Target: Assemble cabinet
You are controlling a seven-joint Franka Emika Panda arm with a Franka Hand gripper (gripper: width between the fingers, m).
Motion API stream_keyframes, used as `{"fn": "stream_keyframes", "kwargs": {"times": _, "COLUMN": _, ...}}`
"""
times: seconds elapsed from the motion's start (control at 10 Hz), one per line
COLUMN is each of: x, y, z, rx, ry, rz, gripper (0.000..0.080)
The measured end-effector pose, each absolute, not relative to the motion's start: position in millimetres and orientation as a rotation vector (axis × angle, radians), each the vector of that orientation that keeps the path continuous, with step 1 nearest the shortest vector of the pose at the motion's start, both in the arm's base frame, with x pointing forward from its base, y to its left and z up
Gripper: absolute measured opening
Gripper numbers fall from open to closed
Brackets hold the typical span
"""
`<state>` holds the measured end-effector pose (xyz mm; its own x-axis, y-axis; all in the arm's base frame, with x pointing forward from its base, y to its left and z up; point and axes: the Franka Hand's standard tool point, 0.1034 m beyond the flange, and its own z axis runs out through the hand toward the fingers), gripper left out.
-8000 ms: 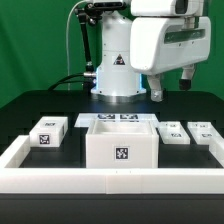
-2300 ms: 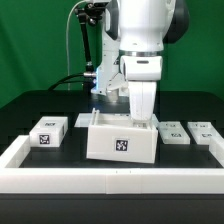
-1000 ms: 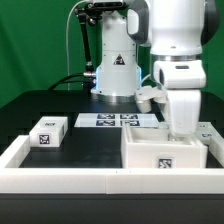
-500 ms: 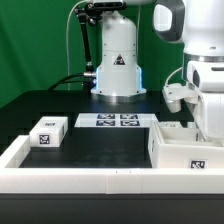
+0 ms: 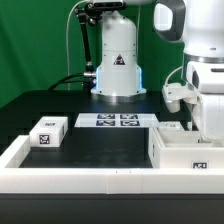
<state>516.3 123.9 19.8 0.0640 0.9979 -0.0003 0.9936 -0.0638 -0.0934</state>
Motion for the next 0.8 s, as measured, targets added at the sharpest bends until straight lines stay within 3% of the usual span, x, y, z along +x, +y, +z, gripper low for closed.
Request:
{"fn": "stream_keyframes", "kwargs": {"times": 0.1, "x": 516, "y": 124, "z": 19.7, "rx": -2.241, "ry": -2.101, "rz": 0.099, "gripper": 0.0739}}
{"fn": "stream_keyframes", "kwargs": {"times": 0.2, "x": 514, "y": 124, "z": 19.0, "rx": -2.238, "ry": -2.1, "rz": 0.106, "gripper": 0.0781}}
{"fn": "stream_keyframes", "kwargs": {"times": 0.5, "x": 512, "y": 124, "z": 20.1, "rx": -2.237, "ry": -2.101, "rz": 0.108, "gripper": 0.0797}}
{"fn": "stream_keyframes", "kwargs": {"times": 0.8, "x": 500, "y": 120, "z": 44.9, "rx": -2.246, "ry": -2.127, "rz": 0.092, "gripper": 0.0797}}
